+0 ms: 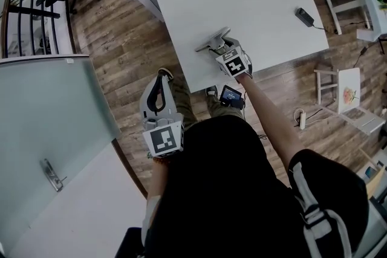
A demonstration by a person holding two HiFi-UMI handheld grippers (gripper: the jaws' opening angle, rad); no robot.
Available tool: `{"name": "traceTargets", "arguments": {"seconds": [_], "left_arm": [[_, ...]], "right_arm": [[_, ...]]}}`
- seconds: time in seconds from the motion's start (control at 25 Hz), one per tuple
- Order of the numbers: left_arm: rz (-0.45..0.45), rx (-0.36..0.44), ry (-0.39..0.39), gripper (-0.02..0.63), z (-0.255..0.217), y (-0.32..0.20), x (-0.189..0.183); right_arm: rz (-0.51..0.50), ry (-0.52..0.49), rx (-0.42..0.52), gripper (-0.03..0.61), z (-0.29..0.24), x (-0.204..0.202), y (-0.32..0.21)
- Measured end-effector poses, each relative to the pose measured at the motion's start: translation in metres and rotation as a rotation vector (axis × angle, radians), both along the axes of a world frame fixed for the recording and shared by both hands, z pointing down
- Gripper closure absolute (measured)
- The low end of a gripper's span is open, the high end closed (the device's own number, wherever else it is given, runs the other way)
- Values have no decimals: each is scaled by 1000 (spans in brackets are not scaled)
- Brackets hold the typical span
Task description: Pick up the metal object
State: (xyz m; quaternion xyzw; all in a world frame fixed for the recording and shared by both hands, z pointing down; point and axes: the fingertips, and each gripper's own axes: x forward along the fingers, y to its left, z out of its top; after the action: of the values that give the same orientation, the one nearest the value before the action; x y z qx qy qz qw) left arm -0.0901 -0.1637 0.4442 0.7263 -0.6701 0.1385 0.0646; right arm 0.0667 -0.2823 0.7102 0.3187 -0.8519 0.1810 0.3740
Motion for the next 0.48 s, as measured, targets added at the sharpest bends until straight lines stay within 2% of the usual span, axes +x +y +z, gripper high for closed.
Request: {"name": "traceTargets", "arguments": {"seconds": [0.48], "left_arm": [[49,21,-11,598,-6,-11,16]], "right_arm": [[30,-54,107,302,-50,10,-32]]}}
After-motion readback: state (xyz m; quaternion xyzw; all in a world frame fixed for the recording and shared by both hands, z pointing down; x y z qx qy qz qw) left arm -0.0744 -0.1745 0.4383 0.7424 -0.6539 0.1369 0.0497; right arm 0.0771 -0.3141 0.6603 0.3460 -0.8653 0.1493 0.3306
